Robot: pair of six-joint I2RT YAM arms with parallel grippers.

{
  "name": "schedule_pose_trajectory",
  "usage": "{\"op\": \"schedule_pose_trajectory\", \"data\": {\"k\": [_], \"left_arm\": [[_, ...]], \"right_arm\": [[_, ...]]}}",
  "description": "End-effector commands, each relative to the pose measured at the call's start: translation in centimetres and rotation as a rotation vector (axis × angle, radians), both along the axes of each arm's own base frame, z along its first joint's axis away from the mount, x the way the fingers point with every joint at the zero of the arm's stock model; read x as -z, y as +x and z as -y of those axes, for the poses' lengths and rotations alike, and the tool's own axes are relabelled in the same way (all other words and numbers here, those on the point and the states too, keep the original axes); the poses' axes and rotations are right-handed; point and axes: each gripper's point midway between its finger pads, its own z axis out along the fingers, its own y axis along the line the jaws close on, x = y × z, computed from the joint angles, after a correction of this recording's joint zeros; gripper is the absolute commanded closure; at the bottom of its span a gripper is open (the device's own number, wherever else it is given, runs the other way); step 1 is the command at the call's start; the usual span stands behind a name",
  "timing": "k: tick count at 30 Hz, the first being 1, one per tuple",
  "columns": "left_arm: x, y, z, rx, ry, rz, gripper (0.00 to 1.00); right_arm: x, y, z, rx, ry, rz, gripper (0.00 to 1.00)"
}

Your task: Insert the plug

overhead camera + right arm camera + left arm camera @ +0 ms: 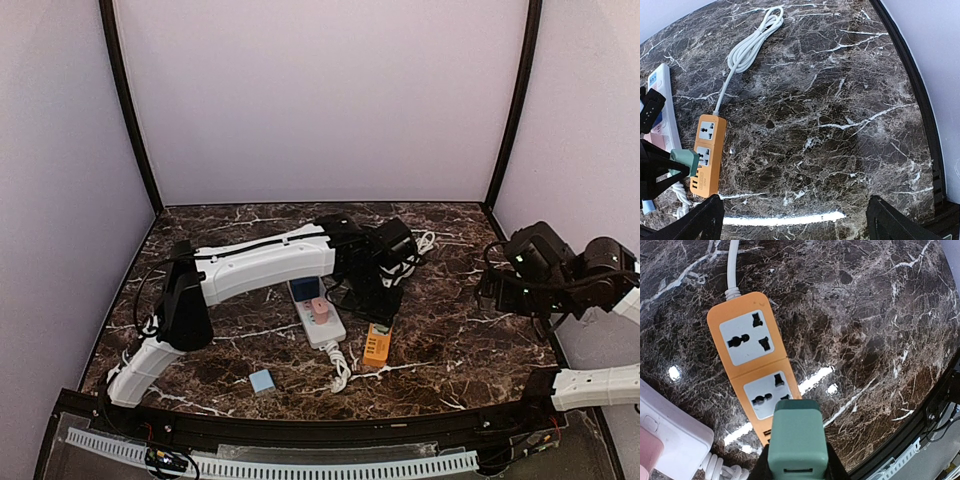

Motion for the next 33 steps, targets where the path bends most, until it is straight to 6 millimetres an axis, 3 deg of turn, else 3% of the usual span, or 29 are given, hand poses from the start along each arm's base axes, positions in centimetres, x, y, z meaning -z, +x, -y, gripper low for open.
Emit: {"op": "schedule_pose_trajectory", "data": {"k": [1,33], "left_arm": [[0.2,0.5,-0.1,-0.001,0.022,0.026,0.99],[2.2,-0.4,-0.2,-0.046,0.069,0.001,0.99]], "right_arm": [[0.3,-0.4,0.4,0.016,0.012,-0.010,0.01],[1.8,-1.0,0.5,0.037,0.038,-0.038,0.01]]}}
